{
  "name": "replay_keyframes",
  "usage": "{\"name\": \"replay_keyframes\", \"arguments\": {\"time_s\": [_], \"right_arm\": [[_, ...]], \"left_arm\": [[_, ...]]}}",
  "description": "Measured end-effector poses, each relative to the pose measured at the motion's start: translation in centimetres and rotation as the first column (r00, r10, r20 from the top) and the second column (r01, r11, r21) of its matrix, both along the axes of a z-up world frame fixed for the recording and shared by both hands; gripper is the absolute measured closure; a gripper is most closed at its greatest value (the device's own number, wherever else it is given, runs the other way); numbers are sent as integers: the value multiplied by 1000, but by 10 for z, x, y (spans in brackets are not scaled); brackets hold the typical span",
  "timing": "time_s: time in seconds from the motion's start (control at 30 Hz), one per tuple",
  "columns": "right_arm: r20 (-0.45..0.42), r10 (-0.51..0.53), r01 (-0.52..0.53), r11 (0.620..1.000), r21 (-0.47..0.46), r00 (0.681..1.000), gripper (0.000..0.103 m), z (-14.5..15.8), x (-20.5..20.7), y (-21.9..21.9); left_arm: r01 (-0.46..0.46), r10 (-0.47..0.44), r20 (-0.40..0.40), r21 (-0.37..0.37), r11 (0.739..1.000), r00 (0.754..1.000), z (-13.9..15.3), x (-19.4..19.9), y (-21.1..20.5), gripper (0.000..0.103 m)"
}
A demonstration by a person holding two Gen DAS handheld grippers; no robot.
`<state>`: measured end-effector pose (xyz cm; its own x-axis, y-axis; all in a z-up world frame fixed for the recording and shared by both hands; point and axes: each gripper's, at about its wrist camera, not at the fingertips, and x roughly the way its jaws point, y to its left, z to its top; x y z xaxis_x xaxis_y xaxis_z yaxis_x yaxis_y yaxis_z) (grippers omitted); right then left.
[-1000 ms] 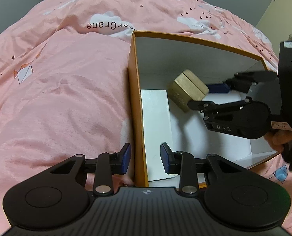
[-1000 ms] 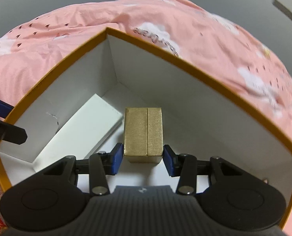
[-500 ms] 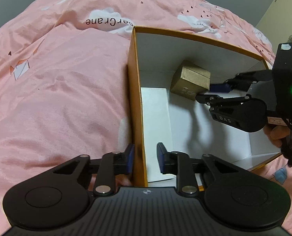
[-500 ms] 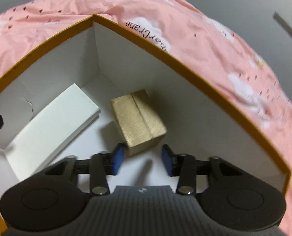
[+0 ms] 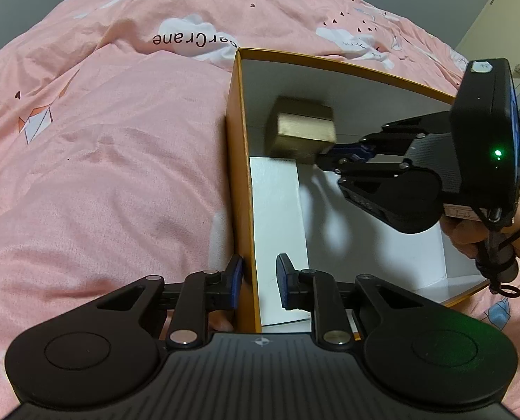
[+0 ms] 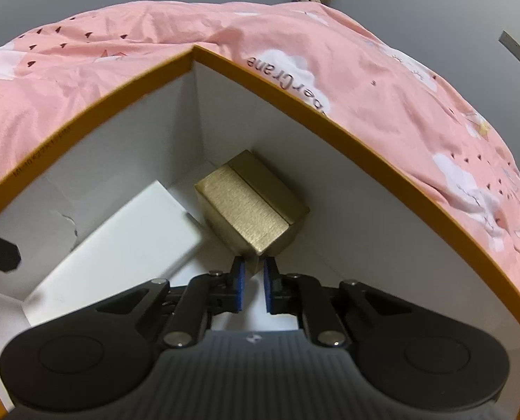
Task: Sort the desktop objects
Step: 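Push the gold box into the box corner with the right tool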
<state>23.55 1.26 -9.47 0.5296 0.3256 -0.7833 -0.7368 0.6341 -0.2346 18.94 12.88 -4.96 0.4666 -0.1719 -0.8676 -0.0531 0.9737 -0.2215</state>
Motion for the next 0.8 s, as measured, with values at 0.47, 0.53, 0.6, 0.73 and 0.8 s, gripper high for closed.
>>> {"name": "replay_keyframes", "arguments": {"time_s": [0.47, 0.53, 0.6, 0.73, 0.8], "right_arm": [[5, 79, -79, 996, 38, 997, 100, 5, -4, 22], [10, 72, -72, 996, 44, 997, 100, 8, -6, 20], [12, 58, -58, 997, 56, 998, 100, 12, -8, 14], [17, 0, -2, 996, 92, 1000, 97, 29, -18, -4], [6, -33, 32, 991, 131, 999, 95, 41, -25, -15]], "left_arm": [[-8, 8, 1, -2, 1000, 1000, 0, 1, 2, 79], [-10, 10, 8, 2, 1000, 1000, 2, 0, 2, 79], [-13, 13, 22, 5, 1000, 1000, 5, -3, 1, 79], [-27, 26, 74, 18, 999, 997, 17, -11, -1, 79], [-42, 39, 113, 25, 999, 993, 23, -18, -2, 79]]}}
